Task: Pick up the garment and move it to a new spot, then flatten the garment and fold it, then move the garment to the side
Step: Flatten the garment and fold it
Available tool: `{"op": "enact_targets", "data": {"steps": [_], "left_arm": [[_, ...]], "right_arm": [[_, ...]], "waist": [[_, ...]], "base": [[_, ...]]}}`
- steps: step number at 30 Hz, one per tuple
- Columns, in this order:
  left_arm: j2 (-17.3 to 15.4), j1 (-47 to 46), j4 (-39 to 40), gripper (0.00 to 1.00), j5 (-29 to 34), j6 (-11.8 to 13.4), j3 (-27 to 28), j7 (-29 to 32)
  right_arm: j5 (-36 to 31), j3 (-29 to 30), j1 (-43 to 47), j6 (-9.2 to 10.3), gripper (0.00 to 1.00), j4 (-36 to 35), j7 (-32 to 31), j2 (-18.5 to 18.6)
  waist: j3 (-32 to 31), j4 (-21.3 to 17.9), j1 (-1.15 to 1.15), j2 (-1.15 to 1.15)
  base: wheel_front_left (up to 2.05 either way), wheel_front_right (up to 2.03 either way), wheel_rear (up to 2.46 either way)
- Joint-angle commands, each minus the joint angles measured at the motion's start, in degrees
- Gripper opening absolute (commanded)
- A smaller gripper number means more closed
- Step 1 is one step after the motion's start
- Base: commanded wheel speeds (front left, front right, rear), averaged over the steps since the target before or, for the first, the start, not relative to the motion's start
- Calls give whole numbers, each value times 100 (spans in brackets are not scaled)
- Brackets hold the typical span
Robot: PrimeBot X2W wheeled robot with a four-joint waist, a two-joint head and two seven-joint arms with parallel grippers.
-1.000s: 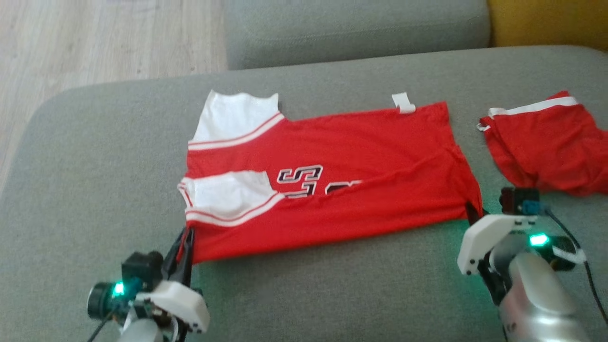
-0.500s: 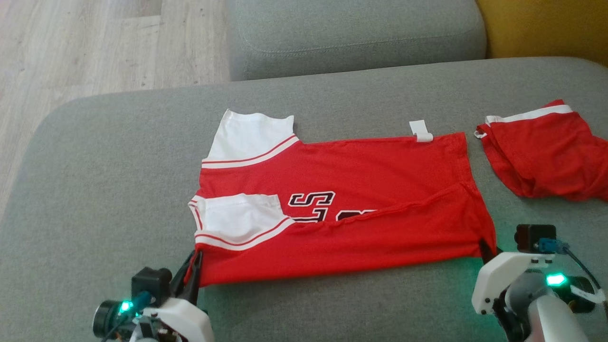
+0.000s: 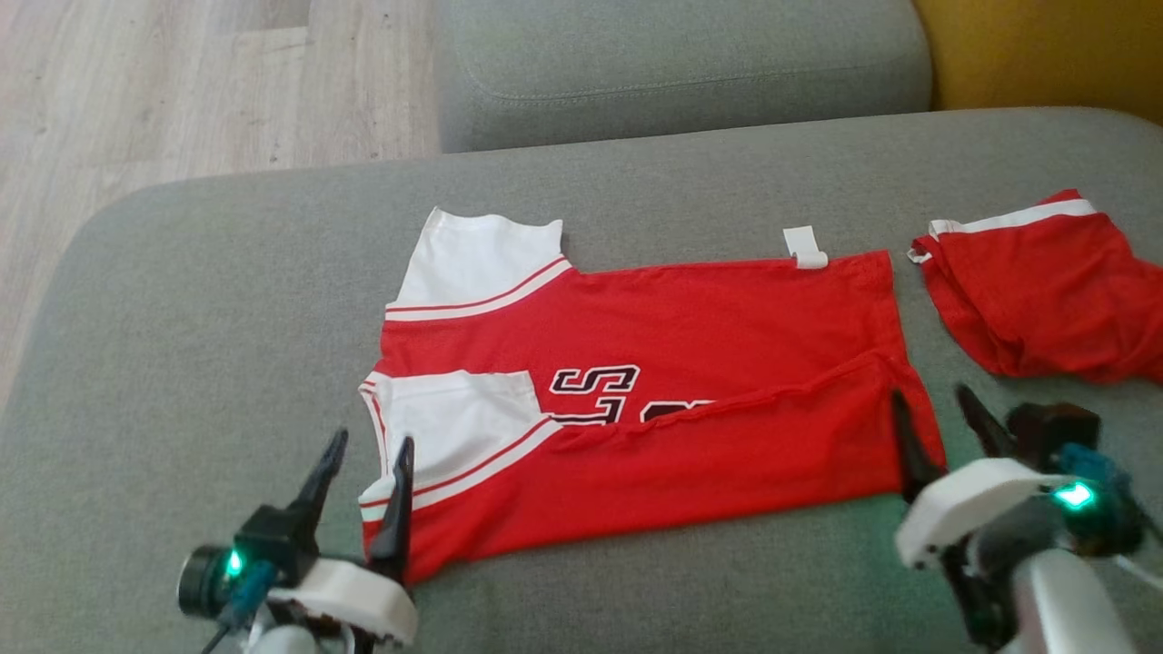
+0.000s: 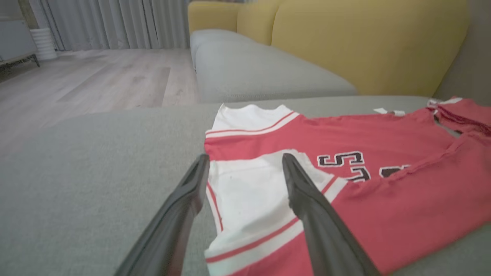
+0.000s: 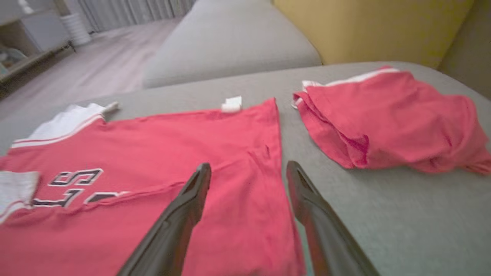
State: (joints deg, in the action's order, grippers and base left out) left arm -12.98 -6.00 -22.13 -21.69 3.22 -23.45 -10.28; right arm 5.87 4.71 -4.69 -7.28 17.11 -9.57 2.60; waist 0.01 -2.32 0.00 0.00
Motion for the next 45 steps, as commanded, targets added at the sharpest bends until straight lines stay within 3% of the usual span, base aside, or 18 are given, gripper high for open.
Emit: {"op": "enact_targets", "data": {"steps": [1, 7, 11, 16, 20, 25, 29, 35, 45], "left_arm": [[-31, -414, 254, 100, -2, -25, 297, -194], [-22, -840, 663, 100, 75, -197, 508, -449], [-260, -1600, 705, 100, 230, -430, 575, -451], [-792, -2978, 108, 100, 315, -891, 385, 421], [-1226, -4087, -646, 100, 124, -1057, -11, 1274], [-1534, -4987, -1101, 100, -1422, -1068, -827, 2403], [-1974, -5471, -1296, 100, -2069, -1070, -1376, 2951], [-2324, -5776, -1743, 100, -2500, -1070, -1872, 3176], [-2470, -5960, -2128, 100, -3099, -1071, -2421, 3294]], "right_arm": [[60, -340, -145, -21, 100, -308, 274, 28], [386, -782, -198, -21, 100, -599, 1059, 28], [457, -931, -423, -21, 100, -733, 1335, 28], [429, -1083, -753, -21, 100, -865, 1549, 28], [368, -1190, -986, -21, 100, -936, 1636, 28], [482, -1248, -1151, -21, 100, -950, 1751, 28], [585, -1322, -1220, -21, 100, -961, 1837, 28], [691, -1462, -1278, -21, 100, -973, 1972, 28], [736, -1458, -1251, -21, 100, -969, 2069, 28]], "waist": [[19, -27, 0, 0], [322, -131, 0, 0], [787, -235, 0, 0], [1446, -467, 0, 0], [1962, -718, 0, 0], [2397, -995, 0, 0], [2624, -1163, 0, 0], [2787, -1361, 0, 0], [2895, -1468, 0, 0]], "base": [[0, 0, 0], [0, 0, 0], [0, 0, 0], [0, 0, 0], [0, 0, 0], [0, 0, 0], [0, 0, 0], [0, 0, 0], [0, 0, 0]]}}
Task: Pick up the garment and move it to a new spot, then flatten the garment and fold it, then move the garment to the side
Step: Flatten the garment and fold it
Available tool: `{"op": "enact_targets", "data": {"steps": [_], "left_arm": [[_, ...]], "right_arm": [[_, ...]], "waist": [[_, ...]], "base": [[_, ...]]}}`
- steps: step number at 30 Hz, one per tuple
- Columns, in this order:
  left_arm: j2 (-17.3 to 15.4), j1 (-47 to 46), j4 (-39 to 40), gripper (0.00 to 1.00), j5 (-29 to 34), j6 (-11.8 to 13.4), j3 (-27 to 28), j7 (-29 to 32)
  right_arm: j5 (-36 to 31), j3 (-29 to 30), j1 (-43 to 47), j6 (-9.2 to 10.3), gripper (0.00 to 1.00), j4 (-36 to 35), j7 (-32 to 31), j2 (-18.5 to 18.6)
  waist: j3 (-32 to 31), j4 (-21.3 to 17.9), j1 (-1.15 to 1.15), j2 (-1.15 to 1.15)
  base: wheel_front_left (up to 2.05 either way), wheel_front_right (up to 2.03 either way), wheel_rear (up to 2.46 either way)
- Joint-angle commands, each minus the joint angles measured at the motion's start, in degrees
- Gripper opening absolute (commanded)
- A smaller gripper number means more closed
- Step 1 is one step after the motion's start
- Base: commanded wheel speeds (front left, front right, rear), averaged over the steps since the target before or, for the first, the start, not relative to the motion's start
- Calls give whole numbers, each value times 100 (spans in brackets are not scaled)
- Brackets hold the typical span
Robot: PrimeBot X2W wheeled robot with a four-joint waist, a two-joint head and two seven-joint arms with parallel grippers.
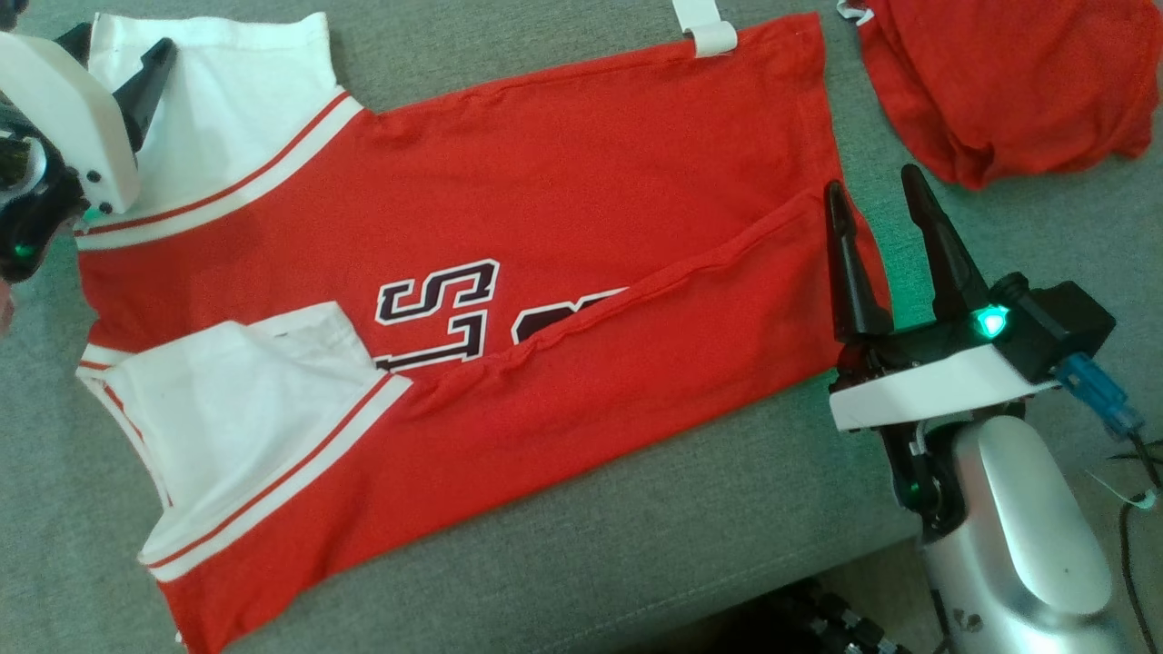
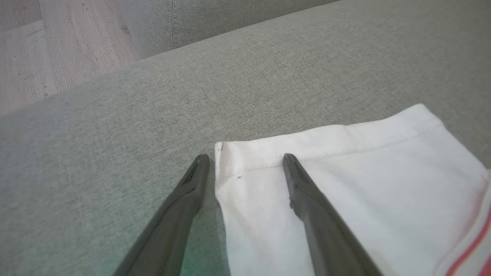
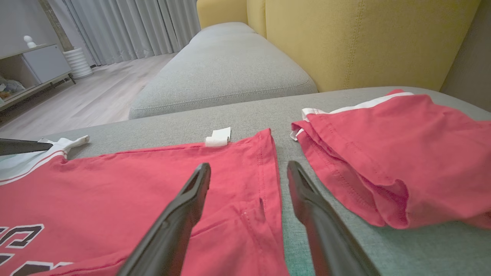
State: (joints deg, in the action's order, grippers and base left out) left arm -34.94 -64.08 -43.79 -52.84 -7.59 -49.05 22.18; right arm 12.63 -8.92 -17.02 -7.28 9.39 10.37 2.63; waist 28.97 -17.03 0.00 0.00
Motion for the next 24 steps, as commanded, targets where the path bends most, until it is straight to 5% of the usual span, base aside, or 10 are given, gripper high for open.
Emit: {"op": "enact_targets", "data": {"steps": [1, 2, 3, 4, 24], "left_arm": [[-282, -174, 37, 100, -21, 10, 79, 53], [-281, -191, 53, 72, -68, 10, 16, 58], [-276, -206, 87, 18, -125, 10, -50, 56], [-269, -224, 139, 0, -170, 10, -116, 14], [173, 405, 1183, 0, 146, 165, -738, -2892]], "right_arm": [[64, -89, -20, -21, 100, -195, 77, 25], [66, -84, -23, -21, 100, -188, 75, 25], [61, -74, -24, -21, 100, -181, 72, 25], [50, -55, -25, -21, 100, -173, 69, 25], [-864, 735, 137, -21, 100, -416, -671, 25]], "waist": [[7, 12, 0, 0], [12, 24, 0, 0], [14, 45, 0, 0], [8, 78, 0, 0], [-1035, 1372, 0, 0]], "base": [[0, 0, 0], [0, 0, 0], [0, 0, 0], [0, 0, 0], [0, 0, 0]]}}
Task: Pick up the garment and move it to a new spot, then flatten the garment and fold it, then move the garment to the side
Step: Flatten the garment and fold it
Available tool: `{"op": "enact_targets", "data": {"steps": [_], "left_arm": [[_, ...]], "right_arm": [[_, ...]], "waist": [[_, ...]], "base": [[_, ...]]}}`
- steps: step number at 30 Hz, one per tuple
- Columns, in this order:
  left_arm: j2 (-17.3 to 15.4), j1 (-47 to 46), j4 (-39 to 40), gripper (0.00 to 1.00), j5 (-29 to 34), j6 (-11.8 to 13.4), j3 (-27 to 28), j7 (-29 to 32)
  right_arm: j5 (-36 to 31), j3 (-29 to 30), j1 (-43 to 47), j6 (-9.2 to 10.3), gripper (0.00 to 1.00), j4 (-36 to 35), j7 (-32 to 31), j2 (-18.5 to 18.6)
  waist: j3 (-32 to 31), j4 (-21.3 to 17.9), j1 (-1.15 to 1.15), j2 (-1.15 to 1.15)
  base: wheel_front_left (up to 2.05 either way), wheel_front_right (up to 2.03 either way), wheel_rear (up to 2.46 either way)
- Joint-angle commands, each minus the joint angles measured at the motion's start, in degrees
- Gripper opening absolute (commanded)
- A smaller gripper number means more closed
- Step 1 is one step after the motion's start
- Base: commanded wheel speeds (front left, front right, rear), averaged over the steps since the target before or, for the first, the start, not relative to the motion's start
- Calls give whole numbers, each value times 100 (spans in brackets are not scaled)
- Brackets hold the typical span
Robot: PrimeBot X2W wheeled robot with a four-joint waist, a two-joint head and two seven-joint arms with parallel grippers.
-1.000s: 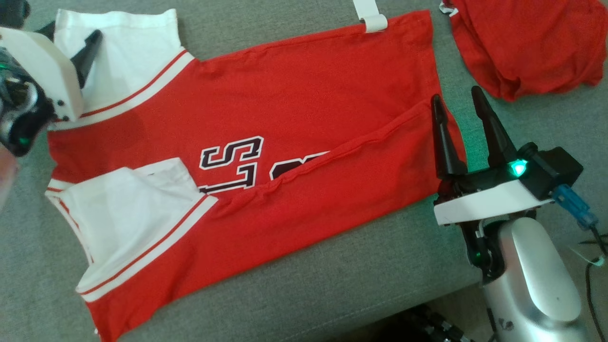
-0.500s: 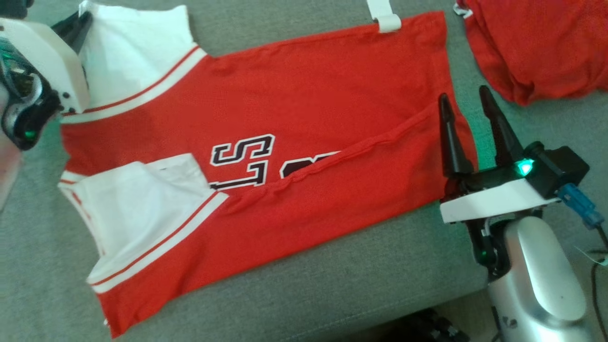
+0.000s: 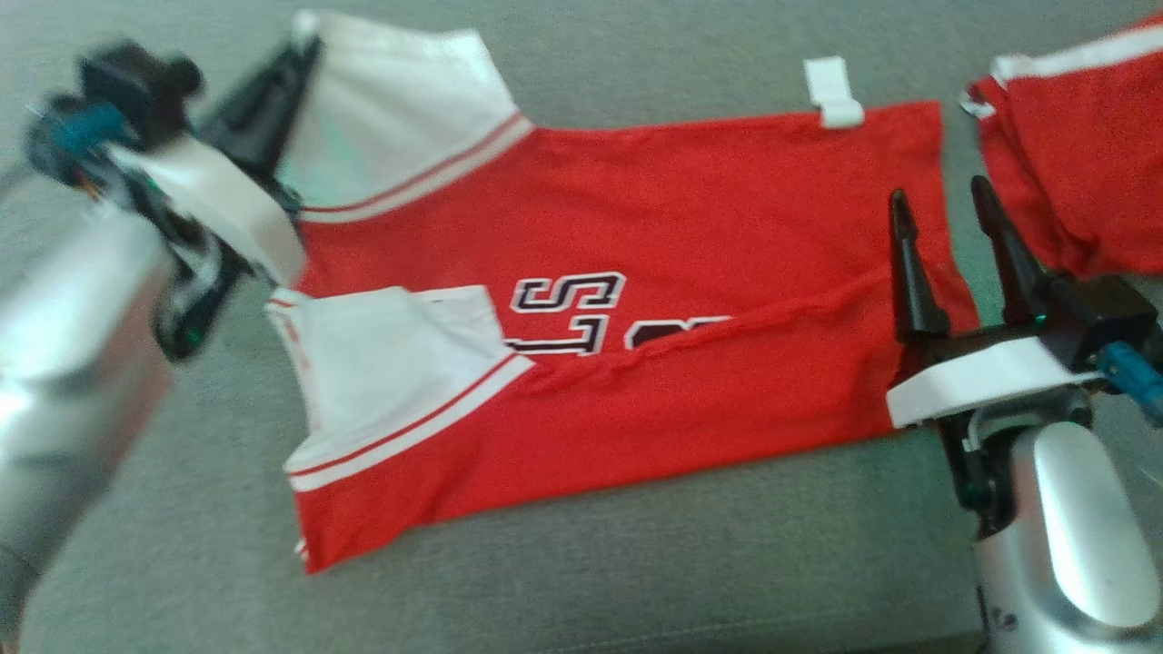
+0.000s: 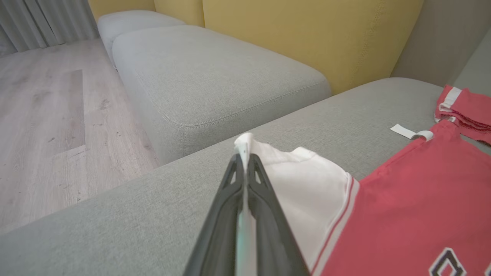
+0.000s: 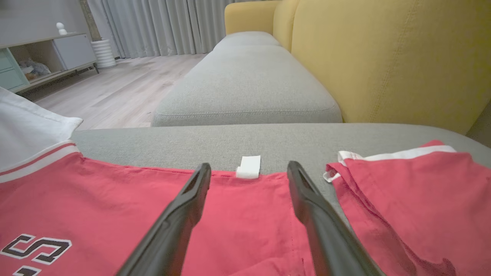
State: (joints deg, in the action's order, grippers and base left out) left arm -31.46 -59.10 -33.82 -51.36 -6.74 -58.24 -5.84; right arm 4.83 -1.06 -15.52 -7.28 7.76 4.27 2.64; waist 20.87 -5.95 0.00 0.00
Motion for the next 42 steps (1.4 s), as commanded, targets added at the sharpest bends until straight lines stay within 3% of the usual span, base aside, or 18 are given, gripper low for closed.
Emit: {"op": "enact_targets", "data": {"steps": [1, 6, 15, 22, 32, 33, 34, 42], "left_arm": [[-170, 6, 328, 0, 3, 141, 168, -144], [-204, 504, 1110, 0, -12, 457, 103, -289], [-302, 991, 2190, 0, 33, 843, -67, -234], [-279, 1032, 2575, 0, 92, 869, -181, -178], [-263, 920, 2620, 0, 126, 855, -188, -174], [-257, 901, 2601, 0, 124, 850, -181, -176], [-251, 882, 2578, 0, 120, 846, -174, -178], [-344, 456, 2066, 0, 99, 715, 12, -149]], "right_arm": [[-158, 22, -45, -21, 100, -292, -150, 23], [-238, 195, -421, -21, 100, -119, -897, 24], [-490, 543, -1593, -21, 100, 1246, -2047, 465], [-962, 1126, -2467, -21, 100, 2723, -2471, 723], [-1469, 1267, -3066, -21, 100, 4064, -2530, 984], [-1454, 1263, -3116, -21, 84, 4165, -2526, 982], [-1447, 1247, -3163, -21, 0, 4261, -2518, 987], [-1210, 839, -3688, -21, 0, 4637, -2234, 1031]], "waist": [[-265, 332, 0, 0], [-398, 587, 0, 0], [-350, 845, 0, 0], [-174, 1045, 0, 0], [10, 1177, 0, 0], [18, 1180, 0, 0], [19, 1179, 0, 0], [-20, 1063, 0, 0]], "base": [[0, 0, 0], [0, 0, 0], [0, 0, 0], [0, 0, 0], [0, 0, 0], [0, 0, 0], [0, 0, 0], [0, 0, 0]]}}
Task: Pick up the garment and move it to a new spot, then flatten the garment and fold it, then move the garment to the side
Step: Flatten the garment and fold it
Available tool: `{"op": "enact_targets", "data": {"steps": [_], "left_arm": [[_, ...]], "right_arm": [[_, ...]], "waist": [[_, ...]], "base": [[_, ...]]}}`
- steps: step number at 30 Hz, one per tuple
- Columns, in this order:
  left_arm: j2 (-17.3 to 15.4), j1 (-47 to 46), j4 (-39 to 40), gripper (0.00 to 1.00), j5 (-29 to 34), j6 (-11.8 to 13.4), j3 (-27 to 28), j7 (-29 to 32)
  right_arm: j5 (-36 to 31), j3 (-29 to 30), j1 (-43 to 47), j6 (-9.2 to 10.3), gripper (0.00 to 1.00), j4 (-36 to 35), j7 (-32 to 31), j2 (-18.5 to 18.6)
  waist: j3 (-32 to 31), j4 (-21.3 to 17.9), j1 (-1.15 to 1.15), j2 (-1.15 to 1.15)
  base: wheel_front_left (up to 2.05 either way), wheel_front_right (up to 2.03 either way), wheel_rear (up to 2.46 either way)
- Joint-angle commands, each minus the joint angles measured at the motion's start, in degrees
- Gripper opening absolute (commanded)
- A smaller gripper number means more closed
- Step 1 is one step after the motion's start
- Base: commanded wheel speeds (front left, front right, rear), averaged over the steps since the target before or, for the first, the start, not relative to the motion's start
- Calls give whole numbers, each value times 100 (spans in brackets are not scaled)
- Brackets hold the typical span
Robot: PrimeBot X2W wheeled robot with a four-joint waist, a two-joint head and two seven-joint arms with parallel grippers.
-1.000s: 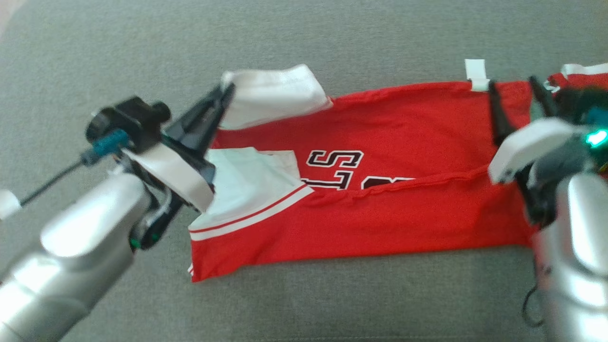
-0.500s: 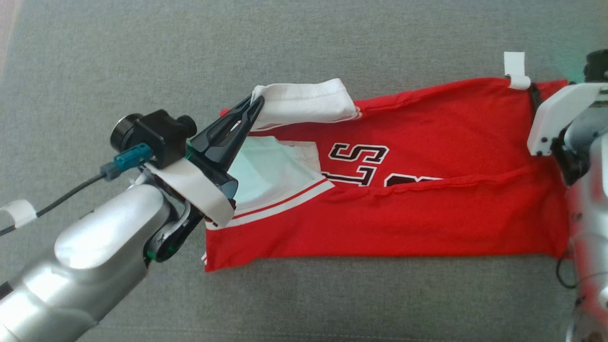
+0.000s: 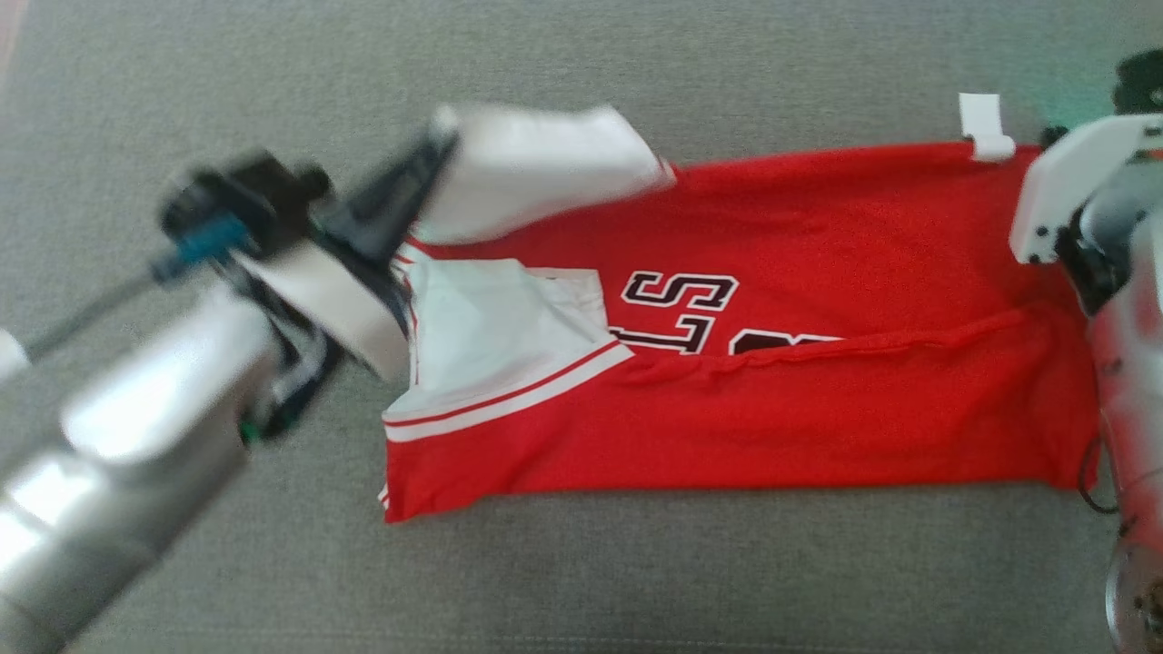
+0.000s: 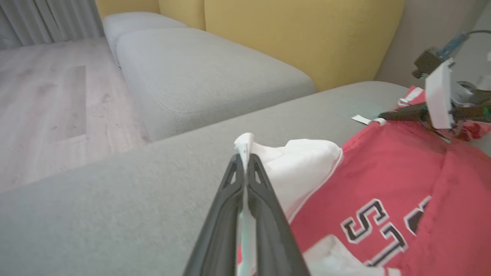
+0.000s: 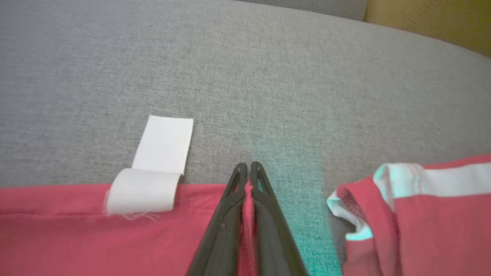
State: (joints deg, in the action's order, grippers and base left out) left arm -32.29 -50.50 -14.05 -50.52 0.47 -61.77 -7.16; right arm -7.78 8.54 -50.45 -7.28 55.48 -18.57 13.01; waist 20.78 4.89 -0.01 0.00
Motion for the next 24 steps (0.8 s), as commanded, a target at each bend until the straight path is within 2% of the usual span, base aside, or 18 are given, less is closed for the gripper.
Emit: {"op": "enact_targets", "data": {"steps": [1, 4, 11, 16, 20, 24], "left_arm": [[-269, -508, -26, 0, 12, -21, 412, -11], [-234, -817, -416, 0, -7, -51, 575, -64], [116, -1482, -1498, 0, 56, -171, 817, -415], [351, -1952, -2140, 0, 183, -260, 1006, -659], [621, -2262, -2645, 0, 400, -223, 1250, -771], [783, -2143, -2650, 0, 788, -360, 1680, -781]], "right_arm": [[158, -236, -291, -21, 0, -120, 96, -17], [568, -652, -589, -21, 0, -150, 232, -28], [1612, -1491, -1131, -21, 0, -474, 590, 91], [1896, -1672, -1374, -21, 0, -544, 950, 165], [2124, -1731, -1506, -21, 0, -433, 1294, 100], [2408, -2023, -1443, -21, 0, -265, 1543, 76]], "waist": [[-20, -51, 1, 0], [-37, -143, 1, 0], [19, -362, 1, 0], [74, -469, 1, 0], [53, -510, 1, 0], [-12, -495, 1, 0]], "base": [[0, 0, 0], [0, 0, 0], [0, 0, 0], [0, 0, 0], [0, 0, 0], [0, 0, 0]]}}
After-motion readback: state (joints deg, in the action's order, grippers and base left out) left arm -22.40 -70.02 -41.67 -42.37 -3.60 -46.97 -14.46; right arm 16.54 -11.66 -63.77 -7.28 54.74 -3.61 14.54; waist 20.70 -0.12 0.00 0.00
